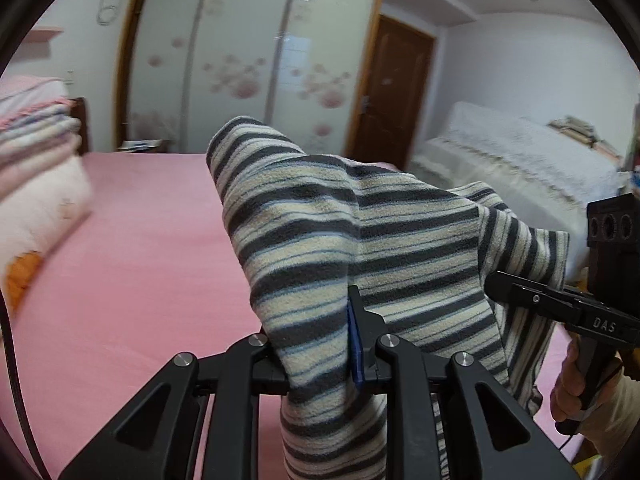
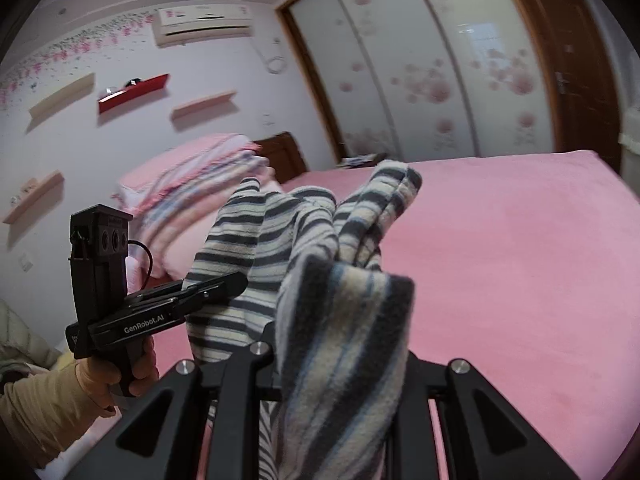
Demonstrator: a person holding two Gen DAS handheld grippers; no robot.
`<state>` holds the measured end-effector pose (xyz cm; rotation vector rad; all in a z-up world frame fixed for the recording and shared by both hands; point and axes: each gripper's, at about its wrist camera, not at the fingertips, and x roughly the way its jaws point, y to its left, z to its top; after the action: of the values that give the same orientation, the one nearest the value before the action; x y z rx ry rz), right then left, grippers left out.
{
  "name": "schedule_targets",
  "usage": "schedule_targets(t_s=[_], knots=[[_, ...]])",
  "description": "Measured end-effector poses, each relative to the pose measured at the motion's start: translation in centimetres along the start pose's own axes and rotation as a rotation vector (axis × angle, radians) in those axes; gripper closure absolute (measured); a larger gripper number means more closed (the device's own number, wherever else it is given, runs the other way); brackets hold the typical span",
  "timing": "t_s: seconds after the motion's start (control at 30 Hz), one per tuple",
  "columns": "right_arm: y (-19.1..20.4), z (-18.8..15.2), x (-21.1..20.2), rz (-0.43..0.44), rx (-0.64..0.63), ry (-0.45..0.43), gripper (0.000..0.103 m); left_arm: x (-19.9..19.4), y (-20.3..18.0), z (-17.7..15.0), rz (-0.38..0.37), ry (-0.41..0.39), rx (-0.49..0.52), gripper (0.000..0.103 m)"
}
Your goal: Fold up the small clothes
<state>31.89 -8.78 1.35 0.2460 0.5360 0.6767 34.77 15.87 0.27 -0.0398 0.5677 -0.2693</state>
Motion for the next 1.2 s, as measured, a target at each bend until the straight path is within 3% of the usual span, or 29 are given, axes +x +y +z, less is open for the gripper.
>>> schedule_targets(t_s=[0.17, 0.3, 0.53, 0.77, 0.83, 0.9, 1.0, 1.07, 1.2], knots=[[2.4, -0.2, 10.0, 0.068, 0.057, 0.02, 0.084, 1.7, 8.7, 0.7, 0.131, 0.067, -0.002, 0.084], [1.7, -1.6, 17.6, 0.06, 0.091, 0.058, 0.084, 5.6, 15.6, -0.2, 0.161, 0.127, -0.043, 0.084], [-3.6, -3.8, 26.5, -0.018, 0.2, 0.131, 0.084, 17.8, 18.3, -2.2, 0.195, 0.204, -0.072, 0.084], [-8.8, -6.3, 30.2, -0.102, 0.295, 0.169, 0.084, 27.1, 16.8, -4.0, 0.278, 0.257, -0.05, 0.078], [-10.1, -6.9, 30.9, -0.122, 0.316, 0.183, 0.084, 28.5, 16.4, -4.5, 0.315, 0.279, -0.044, 0.07], [-10.8, -7.2, 31.6, -0.156, 0.311, 0.209, 0.08, 29.6, 16.3, -4.8, 0.364, 0.295, -0.036, 0.052], [-11.4, -7.0, 31.0, -0.198, 0.303, 0.209, 0.069, 28.6, 16.9, -4.6, 0.452, 0.255, -0.058, 0.036], [-11.7, -6.6, 29.9, -0.216, 0.299, 0.186, 0.062, 27.2, 18.0, -4.0, 0.471, 0.21, -0.122, 0.031], [-11.7, -5.9, 28.3, -0.318, 0.24, 0.184, 0.06, 23.8, 19.7, -3.4, 0.504, 0.141, -0.197, 0.025]])
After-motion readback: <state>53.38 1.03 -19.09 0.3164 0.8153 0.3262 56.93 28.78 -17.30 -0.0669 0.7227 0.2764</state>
